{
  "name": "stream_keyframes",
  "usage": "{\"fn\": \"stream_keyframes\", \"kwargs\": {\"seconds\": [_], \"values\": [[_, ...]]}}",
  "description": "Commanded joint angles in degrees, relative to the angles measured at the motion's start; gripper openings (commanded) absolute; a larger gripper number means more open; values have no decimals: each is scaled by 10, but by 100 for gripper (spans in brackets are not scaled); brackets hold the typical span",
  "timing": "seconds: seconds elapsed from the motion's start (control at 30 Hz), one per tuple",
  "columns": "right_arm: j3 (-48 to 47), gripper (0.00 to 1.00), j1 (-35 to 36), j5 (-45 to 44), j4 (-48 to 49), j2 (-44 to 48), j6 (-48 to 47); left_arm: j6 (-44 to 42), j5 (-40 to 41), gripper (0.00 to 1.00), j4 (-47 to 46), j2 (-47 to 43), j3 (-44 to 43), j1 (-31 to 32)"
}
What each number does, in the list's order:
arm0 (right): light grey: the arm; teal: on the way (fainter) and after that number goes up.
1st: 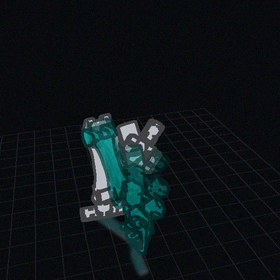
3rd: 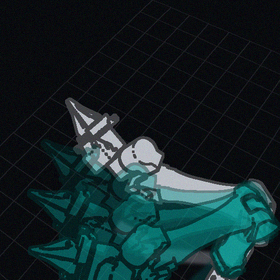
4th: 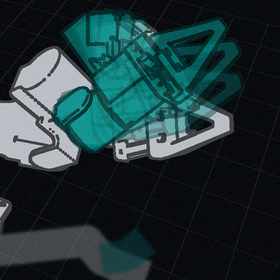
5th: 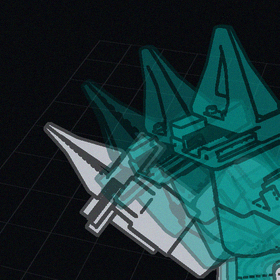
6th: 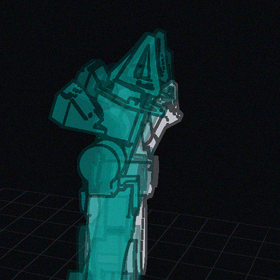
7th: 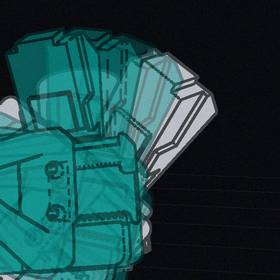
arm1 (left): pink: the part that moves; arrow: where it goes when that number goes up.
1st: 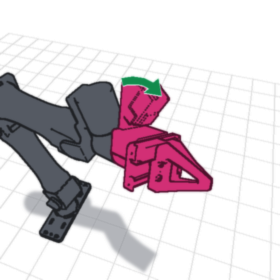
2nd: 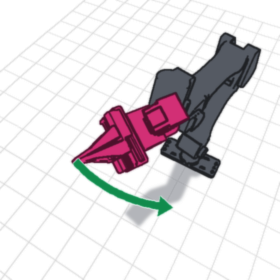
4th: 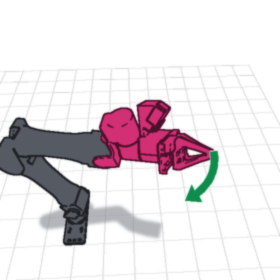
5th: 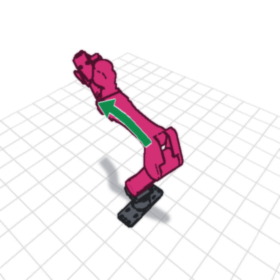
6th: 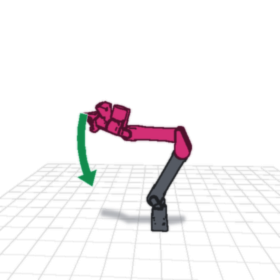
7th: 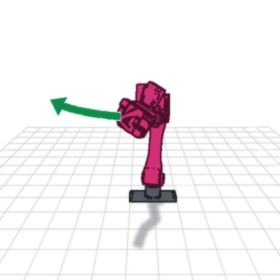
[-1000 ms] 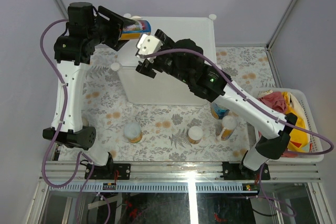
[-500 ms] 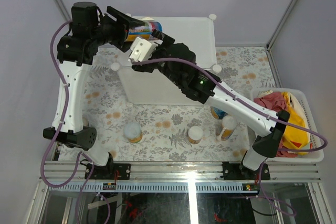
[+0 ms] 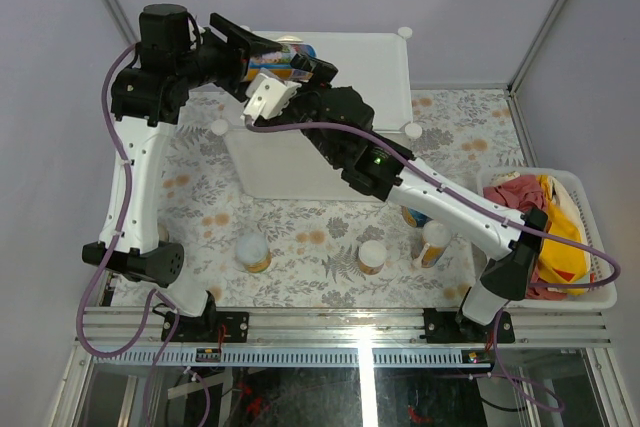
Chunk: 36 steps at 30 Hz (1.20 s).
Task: Place and organize the canned foods onto the counter
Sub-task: Place the canned food at the center of the board.
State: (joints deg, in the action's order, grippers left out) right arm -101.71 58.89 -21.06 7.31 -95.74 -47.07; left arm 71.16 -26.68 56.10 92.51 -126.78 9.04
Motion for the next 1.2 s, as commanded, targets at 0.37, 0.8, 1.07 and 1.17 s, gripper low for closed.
{"fn": "stream_keyframes", "kwargs": {"seconds": [0.37, 0.8, 1.07, 1.17], "values": [[-37, 88, 2, -32, 70, -43, -53, 14, -70, 0, -124, -31, -14, 14], [-50, 48, -17, -27, 44, -42, -37, 14, -68, 0, -124, -35, -9, 19], [-66, 10, -30, -18, 15, -45, -10, 15, -66, 0, -140, -40, 12, 24], [-72, 2, -34, -14, 5, -44, 0, 18, -66, 0, -154, -45, 26, 27]]}}
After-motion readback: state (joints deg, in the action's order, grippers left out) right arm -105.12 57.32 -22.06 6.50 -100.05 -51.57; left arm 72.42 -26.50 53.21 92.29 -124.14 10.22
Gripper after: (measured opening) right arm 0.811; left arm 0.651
